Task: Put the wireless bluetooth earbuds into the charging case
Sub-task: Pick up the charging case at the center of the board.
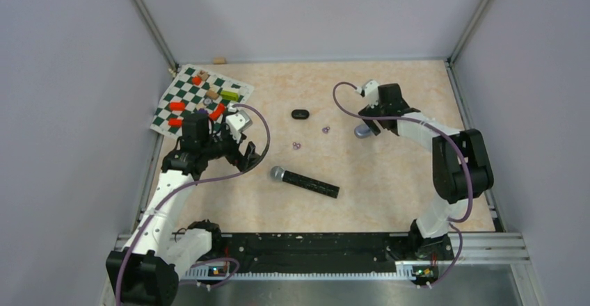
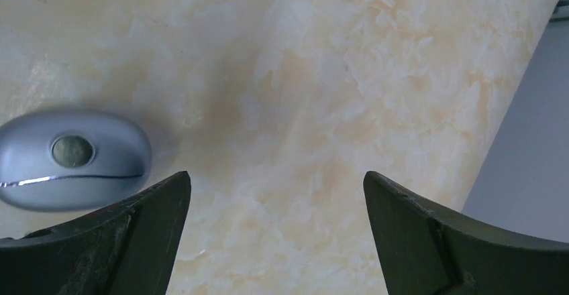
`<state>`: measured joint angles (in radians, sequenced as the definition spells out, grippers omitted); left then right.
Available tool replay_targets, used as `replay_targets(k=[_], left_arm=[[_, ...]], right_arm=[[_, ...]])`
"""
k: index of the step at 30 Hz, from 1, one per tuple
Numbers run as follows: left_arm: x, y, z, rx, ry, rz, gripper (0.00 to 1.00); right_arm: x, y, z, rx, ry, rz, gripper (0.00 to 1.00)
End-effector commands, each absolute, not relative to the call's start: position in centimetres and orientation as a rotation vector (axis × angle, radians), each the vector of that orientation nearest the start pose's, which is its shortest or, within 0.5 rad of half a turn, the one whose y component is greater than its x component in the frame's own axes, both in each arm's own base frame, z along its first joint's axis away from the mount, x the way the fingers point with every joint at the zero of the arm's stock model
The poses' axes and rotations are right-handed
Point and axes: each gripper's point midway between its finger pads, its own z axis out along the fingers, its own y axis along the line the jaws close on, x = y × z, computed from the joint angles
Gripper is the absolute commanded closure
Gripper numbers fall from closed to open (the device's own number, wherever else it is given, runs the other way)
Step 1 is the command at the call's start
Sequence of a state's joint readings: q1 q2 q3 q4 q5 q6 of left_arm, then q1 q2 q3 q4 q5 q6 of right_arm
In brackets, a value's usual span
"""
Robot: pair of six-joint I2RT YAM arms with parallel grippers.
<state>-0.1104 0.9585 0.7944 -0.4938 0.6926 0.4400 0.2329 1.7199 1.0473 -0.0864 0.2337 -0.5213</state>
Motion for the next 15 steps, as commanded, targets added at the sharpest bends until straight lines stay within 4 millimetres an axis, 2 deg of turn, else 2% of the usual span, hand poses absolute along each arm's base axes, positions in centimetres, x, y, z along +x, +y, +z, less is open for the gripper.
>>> replay_targets(k=[1,4,8,15], left_arm=[[26.0,-13.0,18.8,0.921,1.881,-0.6,0.01],[26.0,-13.0,18.8,0.92,1.884,-0.6,0.01],[26.0,-13.0,18.9,0.916,1.88,-0.6,0.01],[26.0,-13.0,18.9,0.913,1.881,-0.605,0.01]], right_arm=[[42.5,5.1,9.1,-0.86,2.242,-0.334,0.01],[41.7,6.1,8.2,-0.906,2.278,-0.247,0.02],[41.3,6.4,7.6,-0.931,2.295,-0.215,0.02],[42.3,6.9,7.4,-0.858,2.254,-0.2,0.02]])
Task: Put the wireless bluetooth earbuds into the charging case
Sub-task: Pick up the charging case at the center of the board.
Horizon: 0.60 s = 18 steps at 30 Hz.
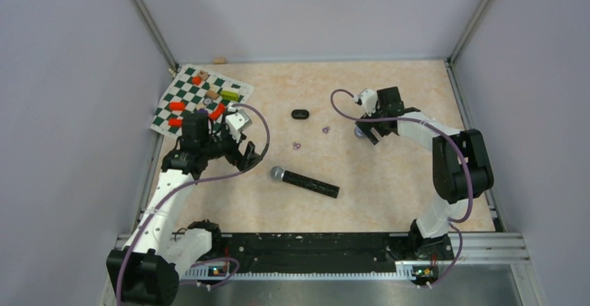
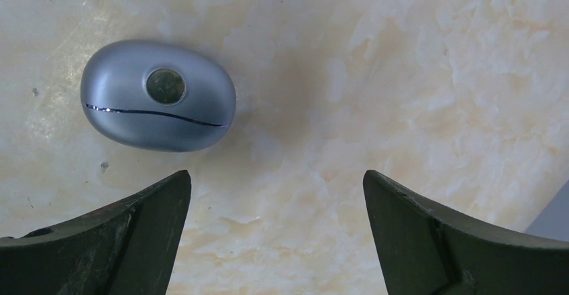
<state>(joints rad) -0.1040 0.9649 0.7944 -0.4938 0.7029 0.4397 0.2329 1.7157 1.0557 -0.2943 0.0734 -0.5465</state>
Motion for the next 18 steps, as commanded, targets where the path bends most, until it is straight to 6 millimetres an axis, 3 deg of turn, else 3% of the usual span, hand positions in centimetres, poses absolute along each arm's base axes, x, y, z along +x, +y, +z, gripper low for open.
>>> replay_targets(k=[1,13,18], left_arm=[[26.0,-13.0,18.9,0.912,1.882,-0.607,0.01],[26.0,-13.0,19.0,0.91,1.877,-0.614,0.01],[26.0,-13.0,19.1,0.908,1.878,-0.618,0.01]], right_arm=[[42.4,6.8,7.3,-0.846,2.253,-0.203,0.02],[44.0,6.0,7.4,-0.732,2.22,-0.278,0.01],[44.3,7.2,7.5,-0.718,2.194,-0.21,0.01]])
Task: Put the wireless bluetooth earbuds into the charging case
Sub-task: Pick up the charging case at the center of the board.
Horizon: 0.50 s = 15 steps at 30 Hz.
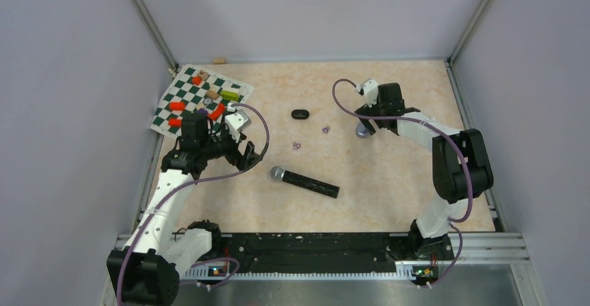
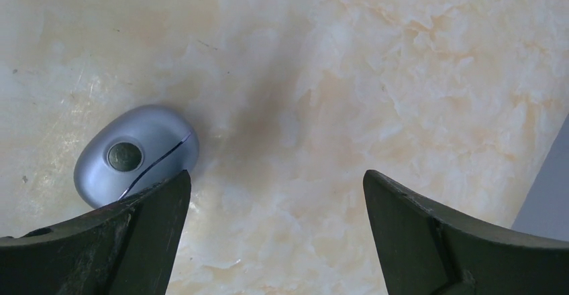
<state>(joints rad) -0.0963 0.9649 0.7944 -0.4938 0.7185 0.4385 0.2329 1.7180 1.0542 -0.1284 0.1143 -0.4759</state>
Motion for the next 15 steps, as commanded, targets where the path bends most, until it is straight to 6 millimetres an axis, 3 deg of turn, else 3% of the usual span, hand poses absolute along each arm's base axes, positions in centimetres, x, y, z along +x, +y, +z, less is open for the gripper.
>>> replay_targets(k=[1,8,15], left_arm=[[26.0,-13.0,19.1,0.909,1.876,-0.618,0.01],[26.0,-12.9,19.1,0.904,1.879,-0.623,0.01],[26.0,-12.9,19.1,0.899,1.879,-0.628,0.01]], right_arm=[[44.3,7.5,7.4,-0.719,2.19,-0.201,0.01],[44.5,9.1,7.2,-0.748,2.165,-0.188,0.01],[44.5,9.5,7.5,-0.718,2.166,-0.172,0.01]])
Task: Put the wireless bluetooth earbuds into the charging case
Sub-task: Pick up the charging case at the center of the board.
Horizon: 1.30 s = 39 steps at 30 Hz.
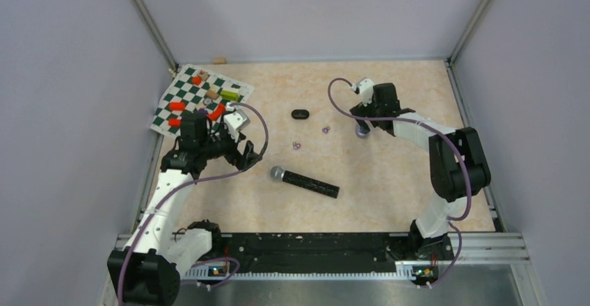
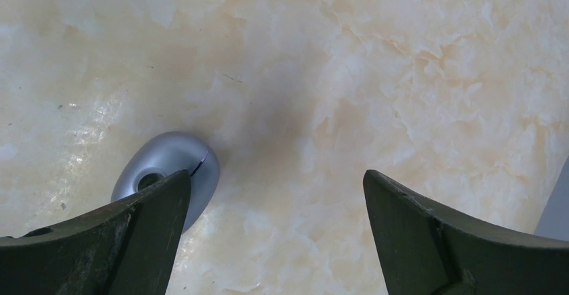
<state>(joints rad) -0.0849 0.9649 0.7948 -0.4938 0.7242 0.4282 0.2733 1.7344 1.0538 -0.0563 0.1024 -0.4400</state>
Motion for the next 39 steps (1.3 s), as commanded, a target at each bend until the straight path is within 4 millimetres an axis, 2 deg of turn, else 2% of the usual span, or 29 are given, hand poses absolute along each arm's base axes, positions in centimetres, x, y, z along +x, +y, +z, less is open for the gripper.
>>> replay_targets(k=[1,4,7,11,16,22,34,39], left_arm=[[26.0,-12.9,19.2,0.898,1.877,-0.628,0.01],[26.0,-12.8,19.2,0.897,1.876,-0.63,0.01],[26.0,-12.8,19.2,0.895,1.876,-0.633,0.01],[26.0,-12.8,19.2,0.893,1.876,-0.636,0.01],[26.0,-12.7,19.2,0.89,1.878,-0.636,0.01],[26.0,-12.7,19.3,0.889,1.875,-0.638,0.01],[26.0,-12.7,19.3,0.886,1.873,-0.643,0.01],[26.0,-12.6,19.4,0.883,1.872,-0.644,0.01]], right_arm=[[44.6,9.6,7.9,-0.703,2.164,-0.163,0.01],[44.5,10.1,9.1,-0.656,2.157,-0.106,0.01],[43.9,11.2,10.4,-0.614,2.146,0.027,0.01],[43.3,12.2,10.7,-0.604,2.164,0.151,0.01],[42.7,12.3,8.9,-0.61,2.243,0.21,0.03],[42.0,11.9,6.7,-0.638,2.331,0.202,0.09],[41.7,12.2,4.6,-0.601,2.403,0.234,0.24],[42.1,11.5,4.6,-0.586,2.397,0.184,0.25]])
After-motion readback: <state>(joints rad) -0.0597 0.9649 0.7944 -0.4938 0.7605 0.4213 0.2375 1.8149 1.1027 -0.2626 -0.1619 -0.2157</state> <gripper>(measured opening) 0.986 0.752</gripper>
